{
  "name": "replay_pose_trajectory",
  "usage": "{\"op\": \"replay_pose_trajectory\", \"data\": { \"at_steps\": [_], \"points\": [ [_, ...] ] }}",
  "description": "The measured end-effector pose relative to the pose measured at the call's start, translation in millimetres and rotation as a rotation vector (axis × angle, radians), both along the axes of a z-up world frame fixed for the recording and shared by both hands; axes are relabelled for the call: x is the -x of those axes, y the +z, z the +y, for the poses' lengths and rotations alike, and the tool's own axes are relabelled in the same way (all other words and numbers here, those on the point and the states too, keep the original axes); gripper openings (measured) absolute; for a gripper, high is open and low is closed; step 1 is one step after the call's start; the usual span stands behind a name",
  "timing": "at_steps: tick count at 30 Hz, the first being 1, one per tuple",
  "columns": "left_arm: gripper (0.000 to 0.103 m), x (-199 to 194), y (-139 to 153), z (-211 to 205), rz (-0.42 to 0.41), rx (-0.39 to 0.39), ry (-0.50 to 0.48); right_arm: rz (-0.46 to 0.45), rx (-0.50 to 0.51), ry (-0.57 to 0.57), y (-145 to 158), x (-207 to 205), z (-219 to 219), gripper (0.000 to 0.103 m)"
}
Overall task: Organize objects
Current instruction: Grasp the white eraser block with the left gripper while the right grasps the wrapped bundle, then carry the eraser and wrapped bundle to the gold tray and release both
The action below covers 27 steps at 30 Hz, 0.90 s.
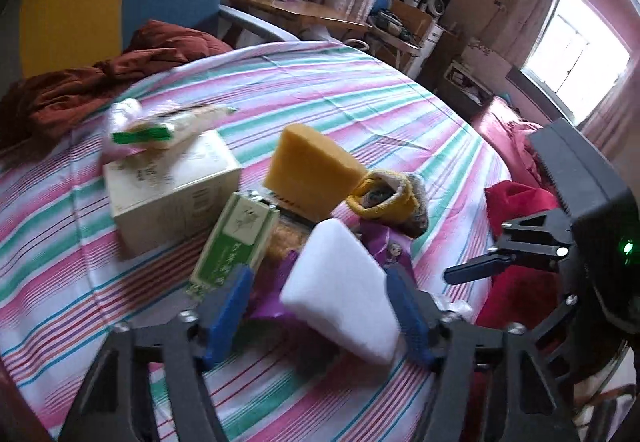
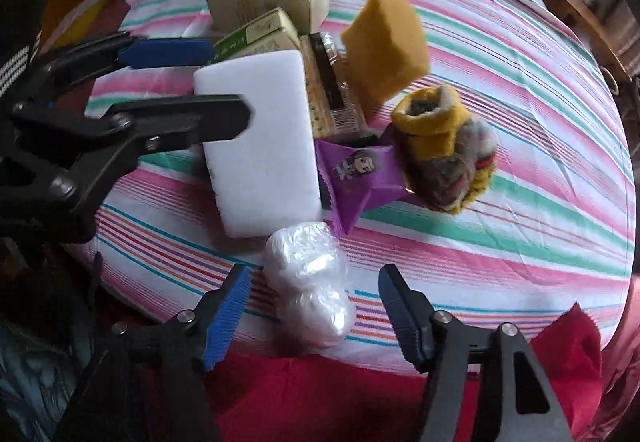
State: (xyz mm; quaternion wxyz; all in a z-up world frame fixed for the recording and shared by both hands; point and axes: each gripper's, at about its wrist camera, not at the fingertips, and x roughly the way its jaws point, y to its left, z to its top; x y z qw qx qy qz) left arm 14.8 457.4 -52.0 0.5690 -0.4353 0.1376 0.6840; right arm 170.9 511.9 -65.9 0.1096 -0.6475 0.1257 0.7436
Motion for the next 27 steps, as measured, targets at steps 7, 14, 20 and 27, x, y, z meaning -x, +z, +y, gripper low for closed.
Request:
{"op": "replay_pose_trajectory", "data": {
  "at_steps": [7, 14, 20, 27],
  "points": [
    [0.030, -2, -5, 2, -0.047, -0.013, -0.032, -0.068, -0.007, 0.034, -10, 2, -3, 0.039],
    [0.023, -10, 17, -23, -0.050, -0.085, -0.036, -0.019, -0.021, 0.024, -1, -9, -5, 0.038],
    [0.023, -8, 39, -49, -0.059, -0.139, -0.006, 0.040, -0.035, -0.021, 16, -27, -12, 0.038],
    [0.023, -3, 63, -96, 0.000, -0.173, 0.073, 0.156, -0.050, -0.060, 55, -44, -23, 0.038]
  ]
}}
